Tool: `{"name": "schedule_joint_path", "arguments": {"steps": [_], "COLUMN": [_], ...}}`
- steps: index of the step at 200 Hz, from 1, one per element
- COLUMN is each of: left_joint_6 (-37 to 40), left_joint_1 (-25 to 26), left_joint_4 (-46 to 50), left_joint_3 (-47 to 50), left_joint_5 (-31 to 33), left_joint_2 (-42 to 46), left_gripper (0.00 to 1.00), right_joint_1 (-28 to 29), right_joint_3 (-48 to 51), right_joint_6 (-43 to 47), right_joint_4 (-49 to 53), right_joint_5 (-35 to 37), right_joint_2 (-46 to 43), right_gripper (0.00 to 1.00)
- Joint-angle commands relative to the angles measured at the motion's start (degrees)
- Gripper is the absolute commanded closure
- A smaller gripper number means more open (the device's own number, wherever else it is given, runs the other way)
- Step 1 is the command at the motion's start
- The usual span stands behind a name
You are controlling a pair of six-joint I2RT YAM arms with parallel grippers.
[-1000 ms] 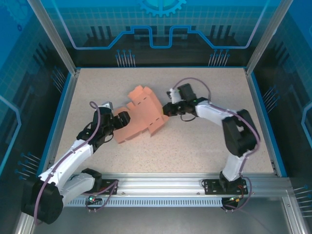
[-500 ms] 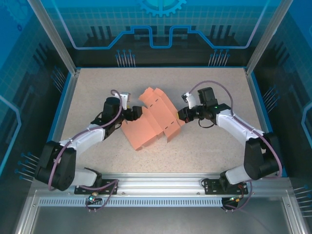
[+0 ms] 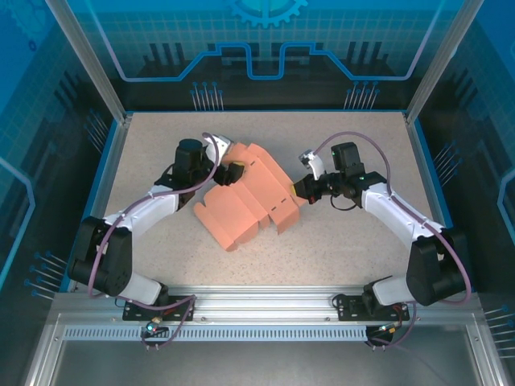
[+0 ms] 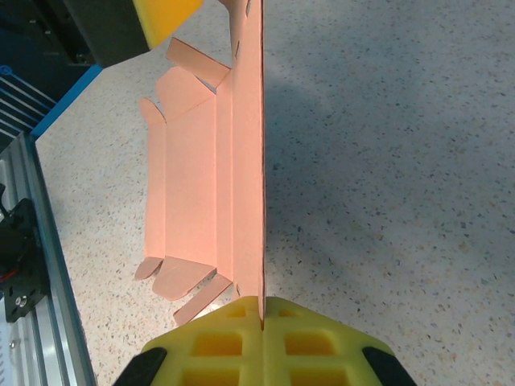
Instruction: Fold the paper box
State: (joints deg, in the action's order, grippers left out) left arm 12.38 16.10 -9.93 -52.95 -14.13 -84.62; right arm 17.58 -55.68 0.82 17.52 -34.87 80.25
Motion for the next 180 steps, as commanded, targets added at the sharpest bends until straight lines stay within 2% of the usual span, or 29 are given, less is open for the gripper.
{"name": "schedule_joint_path", "arguments": {"steps": [1,49,86,130,180], "left_joint_6": [4.97,7.03,7.83,9.73,12.76], "left_joint_1": [-1.36,-1.86,-2.84,-3.1,-3.1], "left_joint_4": [6.65,12.84,16.97,28.83,38.96], "left_joint_3": [-4.39,-8.26,-10.9,-19.4,-24.74], "left_joint_5": [-8.55,-15.64,-18.92,-23.66,-28.06], "left_joint_2": [-1.05,-1.58,-1.79,-4.34,-4.4], "left_gripper": [0.31,0.54,0.76,0.89,0.98], "right_joint_1": [-0.38,-0.6,-0.62,0.27,0.53], "right_joint_3": [0.69,0.68,0.96,1.5,-0.98], "right_joint_6": [4.09,6.96,7.13,6.91,8.94], "right_joint_4": [-0.71,-3.04,-4.71,-6.8,-4.68], "right_joint_5": [-3.5,-6.15,-4.37,-1.89,0.43], "right_joint_2": [-1.63,-1.64,-2.06,-3.07,-3.44], "right_gripper": [0.97,0.97,0.96,0.89,0.74]}}
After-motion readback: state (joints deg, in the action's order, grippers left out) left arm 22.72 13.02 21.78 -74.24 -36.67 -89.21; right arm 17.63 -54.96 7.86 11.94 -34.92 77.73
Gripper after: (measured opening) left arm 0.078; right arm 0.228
